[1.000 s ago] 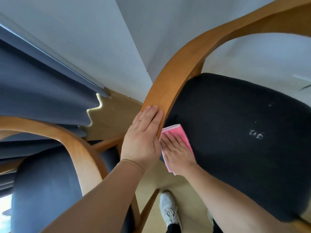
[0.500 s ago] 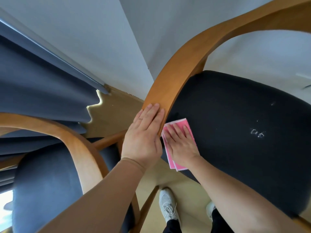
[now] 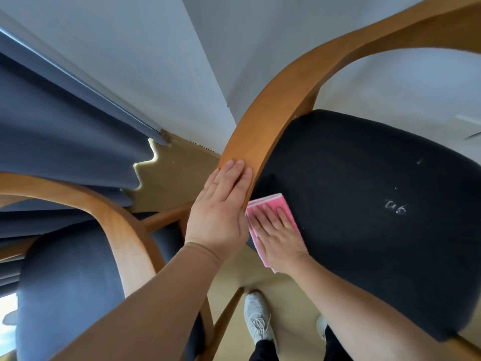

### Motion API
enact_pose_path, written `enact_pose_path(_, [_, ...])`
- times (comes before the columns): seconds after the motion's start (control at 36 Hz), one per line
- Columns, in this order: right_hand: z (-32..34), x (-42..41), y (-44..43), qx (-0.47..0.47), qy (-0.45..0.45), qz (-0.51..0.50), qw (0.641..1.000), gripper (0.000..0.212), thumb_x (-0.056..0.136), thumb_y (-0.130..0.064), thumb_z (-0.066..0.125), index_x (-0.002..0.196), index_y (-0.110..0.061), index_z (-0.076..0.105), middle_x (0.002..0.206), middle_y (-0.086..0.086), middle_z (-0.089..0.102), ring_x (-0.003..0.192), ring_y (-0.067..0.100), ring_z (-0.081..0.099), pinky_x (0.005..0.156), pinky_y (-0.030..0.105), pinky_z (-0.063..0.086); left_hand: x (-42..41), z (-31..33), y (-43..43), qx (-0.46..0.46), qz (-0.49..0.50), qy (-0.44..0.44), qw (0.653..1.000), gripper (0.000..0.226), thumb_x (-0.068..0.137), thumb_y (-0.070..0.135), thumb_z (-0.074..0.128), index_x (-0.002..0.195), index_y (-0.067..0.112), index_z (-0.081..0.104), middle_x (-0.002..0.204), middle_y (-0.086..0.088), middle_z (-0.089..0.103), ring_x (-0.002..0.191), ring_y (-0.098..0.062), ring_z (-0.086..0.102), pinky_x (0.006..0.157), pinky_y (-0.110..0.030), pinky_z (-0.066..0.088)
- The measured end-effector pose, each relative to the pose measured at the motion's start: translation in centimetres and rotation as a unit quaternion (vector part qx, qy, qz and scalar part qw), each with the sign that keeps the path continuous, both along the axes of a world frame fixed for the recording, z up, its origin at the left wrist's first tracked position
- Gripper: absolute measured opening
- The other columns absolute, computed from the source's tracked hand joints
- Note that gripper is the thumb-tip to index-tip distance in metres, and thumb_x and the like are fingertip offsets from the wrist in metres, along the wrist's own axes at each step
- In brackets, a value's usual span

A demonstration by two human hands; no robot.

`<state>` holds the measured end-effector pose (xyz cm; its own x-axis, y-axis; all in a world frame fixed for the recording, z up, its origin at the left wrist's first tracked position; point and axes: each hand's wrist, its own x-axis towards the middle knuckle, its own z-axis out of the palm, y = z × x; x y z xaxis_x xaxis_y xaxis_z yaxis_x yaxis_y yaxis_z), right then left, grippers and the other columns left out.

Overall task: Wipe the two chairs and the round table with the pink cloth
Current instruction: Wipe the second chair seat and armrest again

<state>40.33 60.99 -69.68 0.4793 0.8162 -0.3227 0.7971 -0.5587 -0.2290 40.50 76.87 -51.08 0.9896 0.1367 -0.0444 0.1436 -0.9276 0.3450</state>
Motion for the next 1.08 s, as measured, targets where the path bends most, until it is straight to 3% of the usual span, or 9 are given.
enact_pose_path(0.06, [-0.1,-0.4,-1.0,0.005,0.006,-0.002,1.000,0.070,0.094,-0.040,0.020,0.156,-0.009,0.012,0.163,0.009,0.015,0.151,0.029,0.006,0.121,0.050,0.007,0.0,0.0,0.0,0.004,-0.003,0.005,1.000,0.051,0.090,0.019,0.030,0.134,0.005,0.051,0.142,-0.011,0.047,0.136,-0.025,0.034,0.117,-0.032,0.015])
enact_pose_path(0.17, [-0.4,0.6,-0.9,0.006,0.013,0.000,1.000,0.066,0.097,-0.041,0.025,0.156,-0.015,0.014,0.162,0.004,0.017,0.150,0.027,0.011,0.121,0.050,0.008,0.0,0.1,-0.1,0.009,-0.005,0.004,1.000,0.051,0.091,0.019,0.028,0.134,0.004,0.051,0.142,-0.012,0.046,0.136,-0.026,0.035,0.116,-0.033,0.016])
enact_pose_path(0.31, [0.1,5.4,1.1,-0.036,0.003,-0.006,0.999,0.069,0.101,-0.046,0.017,0.151,-0.016,-0.021,0.161,0.003,-0.019,0.146,0.024,-0.024,0.119,0.049,-0.012,-0.1,-0.2,0.1,0.005,-0.008,-0.010,1.000,0.052,0.085,0.011,0.034,0.134,0.005,0.051,0.142,-0.012,0.047,0.136,-0.025,0.034,0.117,-0.035,0.017])
enact_pose_path(0.47, [0.4,13.3,4.4,-0.045,-0.041,-0.078,0.995,0.062,0.101,-0.044,0.007,0.154,-0.017,0.022,0.162,0.004,0.021,0.151,0.025,0.007,0.121,0.050,0.002,-0.1,-0.3,0.2,0.001,-0.006,-0.021,1.000,0.053,0.083,0.009,0.035,0.133,0.005,0.052,0.141,-0.011,0.048,0.136,-0.026,0.036,0.117,-0.035,0.019])
enact_pose_path(0.67, [0.0,14.2,4.3,-0.052,-0.053,-0.119,0.990,0.059,0.102,-0.041,0.010,0.154,-0.017,0.025,0.162,0.004,0.021,0.151,0.025,0.004,0.122,0.049,0.001,0.0,-0.3,0.2,-0.003,-0.012,-0.024,1.000,0.054,0.083,0.009,0.034,0.134,0.005,0.052,0.141,-0.012,0.048,0.135,-0.026,0.036,0.116,-0.038,0.022])
enact_pose_path(0.78, [-0.4,13.1,3.2,-0.042,-0.048,-0.142,0.988,0.060,0.103,-0.040,0.008,0.157,-0.016,0.012,0.165,0.004,0.006,0.151,0.024,-0.005,0.122,0.047,-0.004,-0.1,-0.3,0.2,-0.003,-0.014,-0.024,1.000,0.054,0.083,0.009,0.034,0.133,0.005,0.052,0.140,-0.013,0.048,0.135,-0.026,0.035,0.116,-0.037,0.021])
enact_pose_path(0.89, [-0.4,10.8,1.7,-0.055,-0.033,-0.174,0.983,0.064,0.101,-0.038,0.011,0.154,-0.015,-0.017,0.162,0.005,-0.019,0.148,0.024,-0.021,0.120,0.046,-0.011,0.0,-0.3,0.2,0.004,-0.016,-0.019,1.000,0.053,0.083,0.008,0.037,0.134,0.004,0.051,0.141,-0.013,0.047,0.135,-0.026,0.035,0.117,-0.034,0.017])
enact_pose_path(0.94, [-0.3,8.4,0.1,-0.056,-0.011,-0.200,0.978,0.066,0.102,-0.037,0.013,0.152,-0.014,-0.023,0.160,0.005,-0.023,0.148,0.024,-0.021,0.120,0.046,-0.012,-0.1,-0.2,0.2,0.009,-0.014,-0.021,1.000,0.053,0.083,0.007,0.038,0.134,0.004,0.051,0.141,-0.013,0.047,0.136,-0.026,0.033,0.118,-0.032,0.015])
enact_pose_path(1.08, [-0.4,1.9,-3.9,-0.040,-0.009,-0.228,0.973,0.062,0.100,-0.037,0.019,0.156,-0.011,0.009,0.162,0.009,0.013,0.150,0.029,0.010,0.120,0.050,0.005,0.0,0.0,0.1,0.028,-0.018,0.000,0.999,0.053,0.083,0.009,0.038,0.135,0.003,0.049,0.143,-0.013,0.045,0.137,-0.025,0.030,0.117,-0.031,0.012])
